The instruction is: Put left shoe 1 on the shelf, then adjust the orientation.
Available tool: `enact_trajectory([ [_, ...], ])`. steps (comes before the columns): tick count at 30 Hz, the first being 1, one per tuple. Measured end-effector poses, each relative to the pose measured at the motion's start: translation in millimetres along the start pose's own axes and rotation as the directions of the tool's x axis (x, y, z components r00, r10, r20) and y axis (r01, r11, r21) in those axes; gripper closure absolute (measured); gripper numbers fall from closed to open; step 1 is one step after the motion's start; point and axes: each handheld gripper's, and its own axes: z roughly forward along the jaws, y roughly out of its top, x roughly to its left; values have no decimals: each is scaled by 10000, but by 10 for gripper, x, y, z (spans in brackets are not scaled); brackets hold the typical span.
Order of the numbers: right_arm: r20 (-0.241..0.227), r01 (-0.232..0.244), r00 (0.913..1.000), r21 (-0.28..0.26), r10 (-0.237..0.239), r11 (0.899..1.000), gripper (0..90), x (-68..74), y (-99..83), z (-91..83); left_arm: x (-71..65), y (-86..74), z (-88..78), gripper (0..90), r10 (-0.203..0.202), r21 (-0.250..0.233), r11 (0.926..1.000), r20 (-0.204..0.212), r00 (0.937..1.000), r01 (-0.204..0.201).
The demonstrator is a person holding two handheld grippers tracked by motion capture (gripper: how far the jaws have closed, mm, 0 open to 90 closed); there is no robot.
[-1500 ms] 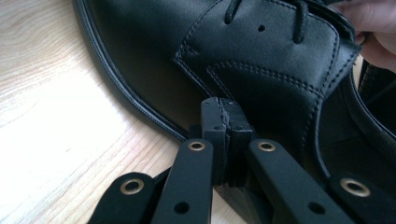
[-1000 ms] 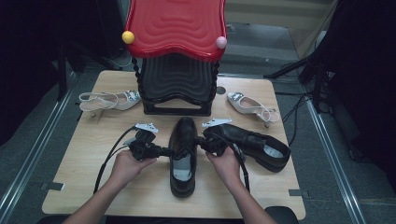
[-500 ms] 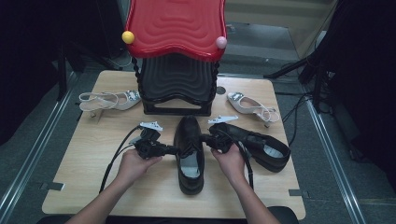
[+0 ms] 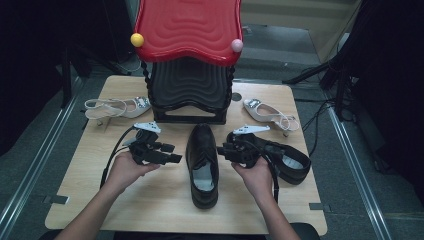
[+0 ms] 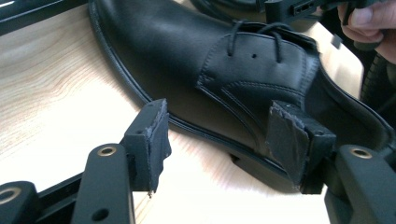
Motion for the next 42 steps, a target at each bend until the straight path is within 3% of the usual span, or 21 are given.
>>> enact_trajectory([
  [4, -358, 50, 9993, -266, -60, 9996, 614, 53, -43, -103, -13, 46, -57, 389, 298, 113, 9995, -141, 9995, -297],
  [7, -500, -100, 9987, -183, 91, 9998, 588, 113, -58, -158, 1, 70, -104, 417, 293, -53, 9996, -70, 9995, -293],
  [9, -483, -235, 9986, -34, 233, 9997, 577, 149, -66, -189, -1, 84, -146, 515, 265, -141, 9995, -136, 9996, -267],
  [12, -449, -367, 9983, 147, 373, 9992, 555, 209, -86, -245, -6, 107, -200, 735, 416, -344, 9985, -98, 9991, -419],
  [17, -442, -317, 9985, 247, 328, 9992, 529, 316, -115, -286, 8, 162, -273, 844, 624, -394, 9973, -14, 9980, -624],
  [22, -497, -135, 9986, 379, 154, 9992, 511, 417, -139, -296, 48, 229, -320, 871, 592, -335, 9977, 227, 9980, -584],
  [25, -592, -83, 9982, 438, 109, 9990, 503, 491, -151, -303, 57, 293, -355, 863, 734, -371, 9966, 79, 9973, -731],
  [30, -786, -90, 9968, 594, 137, 9982, 492, 584, -164, -295, 79, 410, -425, 900, 806, -501, 9956, 198, 9966, -795],
  [37, -961, -163, 9951, 753, 235, 9970, 492, 696, -160, -266, 93, 640, -563, 897, 1013, -612, 9929, -217, 9946, -1024],
  [42, -1027, -210, 9943, 848, 297, 9962, 481, 751, -129, -237, 128, 812, -668, 874, 975, -792, 9920, -145, 9951, -983],
])
